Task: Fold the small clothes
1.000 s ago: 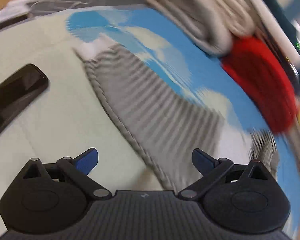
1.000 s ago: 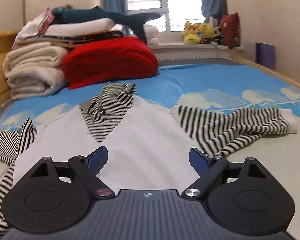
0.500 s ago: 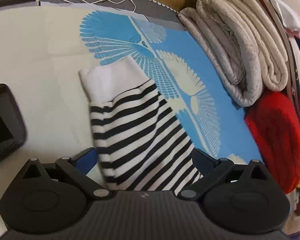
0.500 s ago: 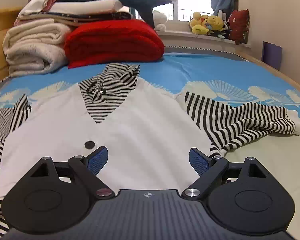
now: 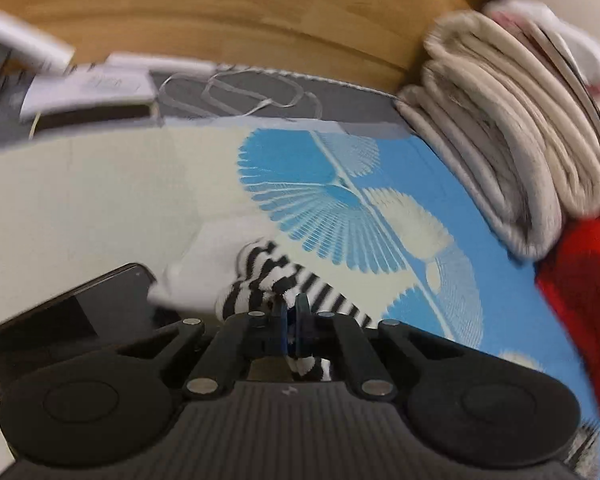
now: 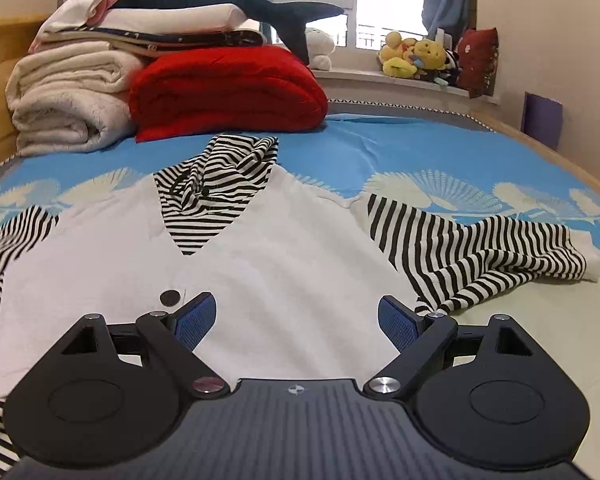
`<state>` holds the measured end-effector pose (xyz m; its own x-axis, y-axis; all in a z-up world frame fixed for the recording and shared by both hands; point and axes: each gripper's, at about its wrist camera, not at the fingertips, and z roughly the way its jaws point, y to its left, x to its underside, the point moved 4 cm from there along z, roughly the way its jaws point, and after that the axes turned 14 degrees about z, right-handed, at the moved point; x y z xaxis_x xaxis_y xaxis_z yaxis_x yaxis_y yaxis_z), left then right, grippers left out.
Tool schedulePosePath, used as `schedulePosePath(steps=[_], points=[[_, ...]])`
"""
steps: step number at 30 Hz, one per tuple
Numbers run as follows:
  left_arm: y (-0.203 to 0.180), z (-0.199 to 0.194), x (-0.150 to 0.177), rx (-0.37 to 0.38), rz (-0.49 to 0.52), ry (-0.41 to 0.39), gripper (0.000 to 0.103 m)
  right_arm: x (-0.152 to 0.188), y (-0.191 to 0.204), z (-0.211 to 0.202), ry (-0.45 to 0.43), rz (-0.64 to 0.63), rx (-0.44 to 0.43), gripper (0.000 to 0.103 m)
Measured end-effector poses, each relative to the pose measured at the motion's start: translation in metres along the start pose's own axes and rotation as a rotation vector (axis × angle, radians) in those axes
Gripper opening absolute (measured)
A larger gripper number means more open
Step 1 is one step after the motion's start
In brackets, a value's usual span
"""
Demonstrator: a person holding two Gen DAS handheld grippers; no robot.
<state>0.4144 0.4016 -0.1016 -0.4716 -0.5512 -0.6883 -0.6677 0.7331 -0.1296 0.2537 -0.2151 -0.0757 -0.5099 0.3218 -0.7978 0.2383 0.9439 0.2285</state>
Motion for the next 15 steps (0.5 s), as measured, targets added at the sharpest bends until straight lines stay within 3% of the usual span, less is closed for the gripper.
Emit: schedulePosePath(steps=[3,6,9,11,13,14,15], points=[[-0.047,-0.028,0.000,0.048,0.105,-0.058,0.003,-0.004,-0.006,-0.006,-0.004,0.033,0.006,0.089],[-0.127,-0.073,0.001,0.148,0.250,-0.136,0.003,-0.013,-0.013,-0.013,-0.030,0.073,0.005,0.089],[-0.230,-0.134,0.029,0.314,0.399,-0.203,0.003,-0.021,-0.019,-0.018,-0.056,0.106,0.000,0.089],[-0.296,-0.175,0.072,0.470,0.499,-0.212,0.004,-0.025,-0.022,-0.020,-0.065,0.120,-0.004,0.089],[-0.350,-0.205,0.134,0.614,0.639,-0.176,0.021,-0.029,-0.027,-0.022,-0.075,0.133,-0.004,0.089],[-0.370,-0.212,0.168,0.659,0.737,-0.127,0.065,-0.031,-0.031,-0.023,-0.078,0.144,-0.001,0.089],[-0.384,-0.213,0.202,0.676,0.844,-0.068,0.100,-0.032,-0.034,-0.023,-0.075,0.155,0.001,0.089]])
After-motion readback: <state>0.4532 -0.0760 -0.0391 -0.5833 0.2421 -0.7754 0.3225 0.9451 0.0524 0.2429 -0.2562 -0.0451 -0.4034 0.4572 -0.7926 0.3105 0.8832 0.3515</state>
